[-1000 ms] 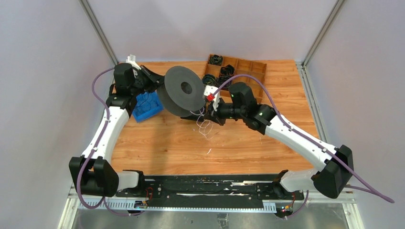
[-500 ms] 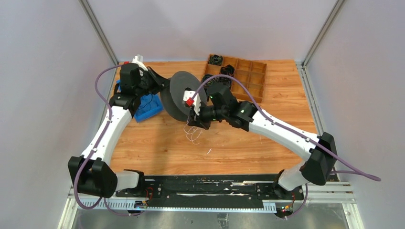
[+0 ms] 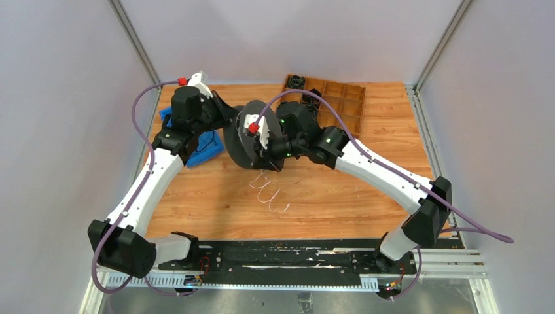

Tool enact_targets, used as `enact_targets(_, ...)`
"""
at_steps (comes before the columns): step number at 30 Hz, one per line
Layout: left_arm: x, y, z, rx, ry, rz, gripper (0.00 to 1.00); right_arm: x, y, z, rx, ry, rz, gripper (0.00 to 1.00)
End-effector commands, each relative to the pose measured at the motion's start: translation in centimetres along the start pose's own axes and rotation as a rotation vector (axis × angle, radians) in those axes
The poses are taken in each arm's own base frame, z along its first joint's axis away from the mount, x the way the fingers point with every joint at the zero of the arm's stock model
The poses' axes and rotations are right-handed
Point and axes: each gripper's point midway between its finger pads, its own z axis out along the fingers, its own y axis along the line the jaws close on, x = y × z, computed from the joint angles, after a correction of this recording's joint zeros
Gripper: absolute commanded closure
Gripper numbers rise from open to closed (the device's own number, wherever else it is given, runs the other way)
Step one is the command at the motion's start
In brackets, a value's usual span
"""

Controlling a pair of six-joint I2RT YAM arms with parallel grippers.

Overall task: Wrap the cables
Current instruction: Wrap the cable around the cable reel.

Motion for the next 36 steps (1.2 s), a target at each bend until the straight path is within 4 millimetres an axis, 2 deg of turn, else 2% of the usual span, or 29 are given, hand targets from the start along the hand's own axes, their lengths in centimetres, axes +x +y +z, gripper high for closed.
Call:
enact_targets(1, -5.1, -0.9, -0.6, -0.041, -0.21, 0.128, 1.0, -3.1, 4.6, -1.3, -0.167, -0.051, -0.01, 0.98)
enact_targets(7, -3.9, -1.4, -0.4, -0.035, -0.19, 0.19, 1.0, -4.0, 2.8, -2.4, -0.048, -0.035, -0.057, 0.99)
enact_targets(16, -2.8, -2.9, -0.4, -0.028, -0.175, 0.335, 1.0, -5.3, -1.1, -5.0, 0.206, -0.016, -0.133, 0.99)
enact_targets(26, -1.2, -5.2, 0.1, 0.026, -0.139, 0.424, 1.0, -5.1, -4.0, -7.1, 0.368, 0.049, -0.292, 0.99)
enact_targets(29, -1.4, -5.3, 0.0, 0.02, -0.143, 0.414, 1.0, -3.9, -3.7, -7.5, 0.357, 0.059, -0.292, 0.99)
enact_targets(32, -1.5, -5.4, -0.1, 0.02, -0.144, 0.393, 1.0, -1.9, -3.3, -7.6, 0.335, 0.038, -0.245, 0.99)
enact_targets(34, -1.6, -5.9, -0.3, 0.036, -0.138, 0.38, 1.0, -0.1, -4.1, -8.0, 0.341, 0.012, -0.184, 0.97)
enact_targets(36, -1.9, -6.7, -0.8, 0.067, -0.133, 0.365, 1.0, 1.3, -5.4, -8.6, 0.34, -0.039, -0.094, 0.89)
